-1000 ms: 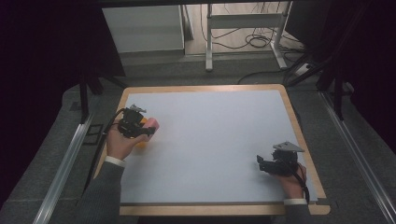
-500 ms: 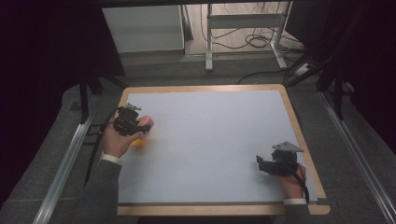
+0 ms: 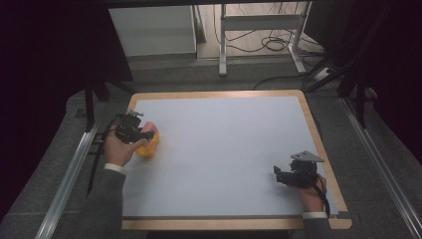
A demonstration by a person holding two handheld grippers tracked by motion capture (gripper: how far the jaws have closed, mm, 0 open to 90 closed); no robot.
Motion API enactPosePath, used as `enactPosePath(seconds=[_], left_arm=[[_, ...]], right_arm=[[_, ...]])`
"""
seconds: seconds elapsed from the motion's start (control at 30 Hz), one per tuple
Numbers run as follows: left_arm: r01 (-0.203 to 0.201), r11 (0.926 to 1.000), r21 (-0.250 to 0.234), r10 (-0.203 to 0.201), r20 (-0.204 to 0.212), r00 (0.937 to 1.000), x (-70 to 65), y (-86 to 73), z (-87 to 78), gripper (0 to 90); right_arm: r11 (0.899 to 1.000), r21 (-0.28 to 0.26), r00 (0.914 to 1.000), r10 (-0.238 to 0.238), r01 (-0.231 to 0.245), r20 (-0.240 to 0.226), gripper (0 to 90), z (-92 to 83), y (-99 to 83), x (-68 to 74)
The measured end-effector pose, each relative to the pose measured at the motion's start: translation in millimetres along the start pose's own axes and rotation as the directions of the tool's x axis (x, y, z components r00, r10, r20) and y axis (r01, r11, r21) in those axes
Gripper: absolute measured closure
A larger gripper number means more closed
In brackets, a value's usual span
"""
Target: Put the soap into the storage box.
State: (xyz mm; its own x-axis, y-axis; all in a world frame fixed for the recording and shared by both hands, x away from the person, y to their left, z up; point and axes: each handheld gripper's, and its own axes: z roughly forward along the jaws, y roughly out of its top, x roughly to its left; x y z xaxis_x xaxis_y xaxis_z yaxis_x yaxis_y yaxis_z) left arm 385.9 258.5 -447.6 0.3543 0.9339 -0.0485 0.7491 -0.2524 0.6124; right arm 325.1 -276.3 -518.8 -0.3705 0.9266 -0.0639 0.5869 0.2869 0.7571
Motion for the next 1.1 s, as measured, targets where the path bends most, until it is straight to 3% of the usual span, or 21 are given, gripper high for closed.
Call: enactPosePath(seconds=[0.57,0.8,1.0,1.1], left_arm=[[0.034,0.9973,0.064,-0.033,-0.018,0.9993,10.9,-6.6,21.7,60.1],[0.031,0.9953,0.092,-0.03,-0.022,0.9993,10.7,-8.3,30.5,60.1],[0.041,0.9952,0.089,-0.04,-0.015,0.9991,12.0,-11.4,33.2,59.6],[0.057,0.9978,0.036,-0.056,-0.029,0.998,11.4,-9.4,22.2,43.9]], right_arm=[[1.0,0.005,1.0,0.0,0.0,0.002,10.6,1.3,-1.0,-0.7],[1.0,0.007,1.0,-0.003,0.003,0.001,10.6,1.7,-1.2,-0.6],[1.0,0.008,1.0,-0.004,0.004,0.0,10.6,2.0,-1.2,-0.3],[1.0,0.008,1.0,-0.006,0.006,0.002,10.6,2.2,-1.2,-0.1]])
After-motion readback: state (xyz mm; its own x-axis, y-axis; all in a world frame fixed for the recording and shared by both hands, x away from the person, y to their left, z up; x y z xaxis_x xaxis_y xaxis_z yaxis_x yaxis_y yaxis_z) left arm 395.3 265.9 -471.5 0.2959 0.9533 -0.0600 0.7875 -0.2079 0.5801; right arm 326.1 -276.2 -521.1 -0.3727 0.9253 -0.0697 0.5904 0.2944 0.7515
